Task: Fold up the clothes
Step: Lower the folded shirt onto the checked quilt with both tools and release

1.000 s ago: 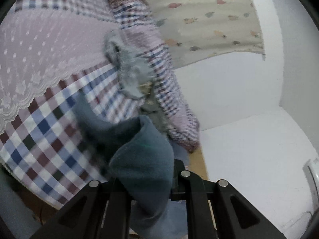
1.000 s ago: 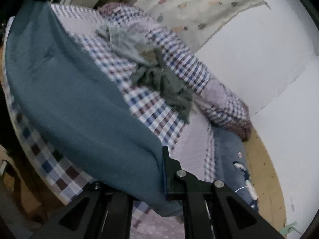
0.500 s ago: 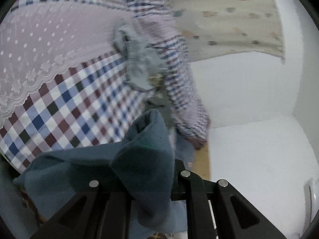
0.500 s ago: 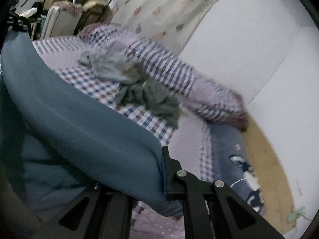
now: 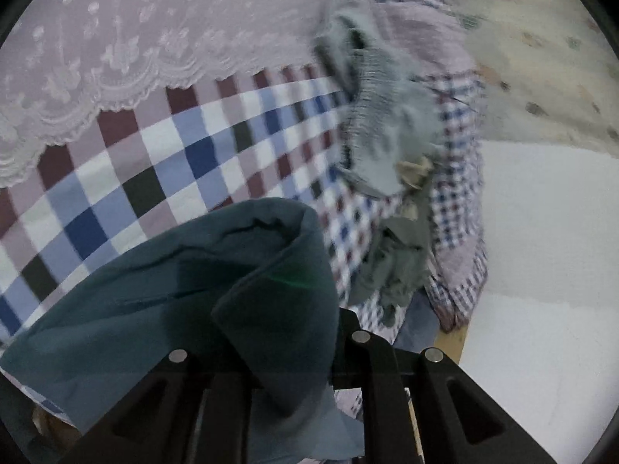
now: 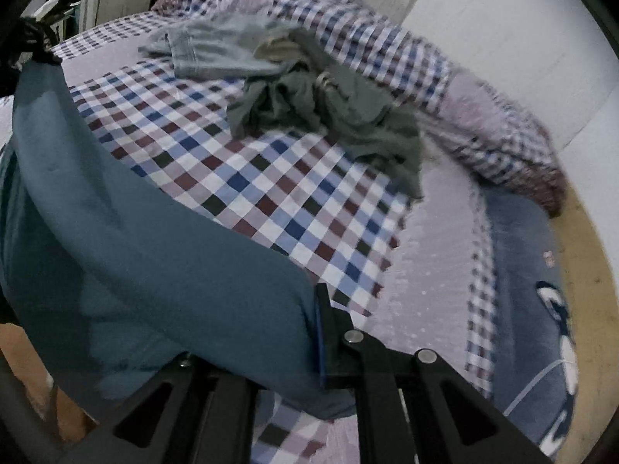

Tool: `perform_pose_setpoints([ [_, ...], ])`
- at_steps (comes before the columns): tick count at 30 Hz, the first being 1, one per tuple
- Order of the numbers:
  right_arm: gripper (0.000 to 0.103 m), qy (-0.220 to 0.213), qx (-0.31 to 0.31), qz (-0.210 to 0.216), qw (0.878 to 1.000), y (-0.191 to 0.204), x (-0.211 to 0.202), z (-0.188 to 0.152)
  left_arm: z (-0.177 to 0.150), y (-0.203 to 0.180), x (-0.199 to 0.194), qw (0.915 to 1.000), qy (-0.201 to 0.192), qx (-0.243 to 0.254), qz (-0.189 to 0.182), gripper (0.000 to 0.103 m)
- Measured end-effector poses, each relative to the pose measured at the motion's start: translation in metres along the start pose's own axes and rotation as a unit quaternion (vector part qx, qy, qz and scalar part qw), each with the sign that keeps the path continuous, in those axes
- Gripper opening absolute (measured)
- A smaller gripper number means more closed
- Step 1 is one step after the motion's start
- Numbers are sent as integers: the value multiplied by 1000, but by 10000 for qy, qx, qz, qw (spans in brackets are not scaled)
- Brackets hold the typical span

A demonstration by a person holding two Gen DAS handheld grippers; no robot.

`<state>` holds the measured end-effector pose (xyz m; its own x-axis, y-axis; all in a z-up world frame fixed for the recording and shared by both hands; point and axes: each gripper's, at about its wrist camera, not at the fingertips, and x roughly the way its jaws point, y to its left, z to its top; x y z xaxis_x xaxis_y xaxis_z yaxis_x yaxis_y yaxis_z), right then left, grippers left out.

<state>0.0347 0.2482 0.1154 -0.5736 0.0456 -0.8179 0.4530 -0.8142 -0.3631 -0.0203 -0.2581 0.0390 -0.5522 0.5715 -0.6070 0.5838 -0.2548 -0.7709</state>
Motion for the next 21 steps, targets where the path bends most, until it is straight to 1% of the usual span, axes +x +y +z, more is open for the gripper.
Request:
perform_pose_setpoints([
  [2, 10, 125, 172, 250, 9995, -9, 20, 5, 13, 3, 12, 9998, 137, -129, 49, 26],
  [3, 12, 227, 337, 416, 9983, -16, 32, 7, 18, 4, 15, 9997, 164, -183, 40, 27],
  [4, 17, 320, 514, 569, 9965, -22, 43, 8, 20, 6, 15, 9996, 147, -226, 8, 27],
  [5, 25, 350, 755, 646, 9944, -30, 50, 9, 23, 7, 13, 9996, 95, -260, -61, 29],
  [6, 29, 376, 1006, 720, 9916, -38, 58, 9, 25, 8, 7, 9995, -16, -264, -197, 32],
  [7, 37, 359, 1324, 749, 9877, -48, 63, 9, 27, 8, 2, 9990, -135, -243, -354, 43],
  [8, 43, 273, 1678, 645, 9833, -57, 64, 5, 27, 8, -5, 9981, -276, -199, -513, 56],
  [10, 44, 94, 2369, 423, 9706, -76, 65, -2, 27, 7, -23, 9946, -613, -46, -836, 68],
  [11, 44, -32, 2647, 234, 9640, -82, 61, -8, 26, 7, -33, 9923, -764, 73, -971, 73],
  [12, 44, -166, 2936, 60, 9558, -88, 56, -15, 23, 6, -41, 9906, -857, 234, -1036, 75],
  [13, 44, -339, 3285, -1, 9439, -94, 49, -26, 21, 7, -45, 9899, -893, 375, -1034, 76],
  [15, 44, -505, 3670, 191, 9286, -96, 40, -47, 13, 14, -55, 9882, -923, 707, -996, 76],
  [16, 44, -569, 3838, 291, 9212, -96, 34, -59, 7, 20, -61, 9868, -940, 890, -972, 79],
  [17, 44, -610, 3939, 355, 9164, -92, 28, -71, -1, 27, -66, 9850, -962, 1085, -937, 81],
  [21, 47, -769, 4368, 701, 8935, -76, 6, -123, -26, 63, -76, 9784, -1003, 1625, -798, 82],
])
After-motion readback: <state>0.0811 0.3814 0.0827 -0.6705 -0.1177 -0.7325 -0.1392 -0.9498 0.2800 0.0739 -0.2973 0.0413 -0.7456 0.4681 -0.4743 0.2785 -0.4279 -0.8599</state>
